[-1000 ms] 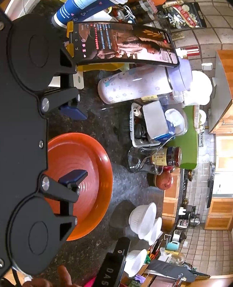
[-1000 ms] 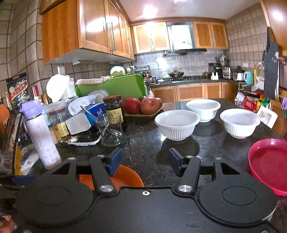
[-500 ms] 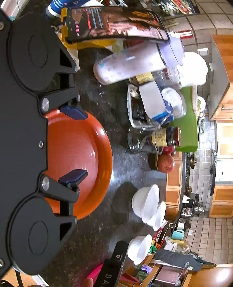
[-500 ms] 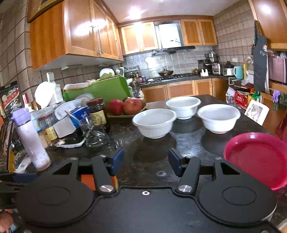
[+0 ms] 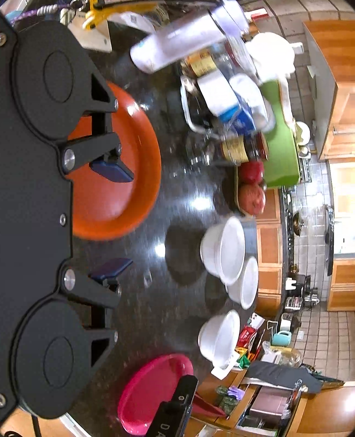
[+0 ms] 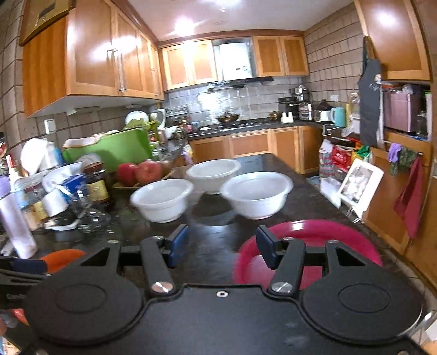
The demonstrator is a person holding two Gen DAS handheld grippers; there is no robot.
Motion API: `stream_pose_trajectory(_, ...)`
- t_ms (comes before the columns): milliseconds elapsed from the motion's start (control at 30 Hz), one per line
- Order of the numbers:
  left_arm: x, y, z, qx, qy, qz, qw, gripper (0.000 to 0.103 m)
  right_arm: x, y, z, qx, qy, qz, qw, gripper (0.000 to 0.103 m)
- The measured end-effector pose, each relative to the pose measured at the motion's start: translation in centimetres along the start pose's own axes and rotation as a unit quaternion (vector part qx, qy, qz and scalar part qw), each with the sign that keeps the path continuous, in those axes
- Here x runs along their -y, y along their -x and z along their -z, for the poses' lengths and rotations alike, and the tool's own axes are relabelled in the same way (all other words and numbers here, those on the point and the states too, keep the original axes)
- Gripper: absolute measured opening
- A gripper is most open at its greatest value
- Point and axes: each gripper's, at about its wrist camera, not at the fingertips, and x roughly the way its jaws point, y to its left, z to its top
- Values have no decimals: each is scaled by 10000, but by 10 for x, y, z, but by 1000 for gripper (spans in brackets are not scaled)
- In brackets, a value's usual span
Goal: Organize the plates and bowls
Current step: 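Lower the left gripper onto the magenta plate rim and close it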
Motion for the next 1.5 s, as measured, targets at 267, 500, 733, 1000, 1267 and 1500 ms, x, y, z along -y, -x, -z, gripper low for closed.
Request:
stream_pose_trajectory(267, 58, -14, -14, -63, -111, 160, 9998, 65, 70, -1, -6, 2, 38, 354, 9994, 58)
stream_pose_trajectory(500, 96, -30, -21, -117, -160, 227, 9995, 65, 118, -15, -9, -201, 6, 408, 9990, 58)
stream_pose_trajectory(733, 129, -44, -20, -216, -52, 238, 9995, 65, 143, -41, -9, -619, 222, 242, 9975, 58)
stream_pose_trajectory(1000, 158, -57, -19, -349, 54, 104, 9993, 65, 160, -63, -4, -903, 473, -94, 9947, 57)
stream_pose_trajectory(1267, 172, -65, -19, -494, 129, -58, 9987, 65, 175, -77, -2, -1182, 390, -354, 9916, 46)
stream_pose_trajectory(1500, 178, -71, -17, -642, 184, -142, 9977, 62, 177, -86, 0, -1388, 367, -496, 9884, 37)
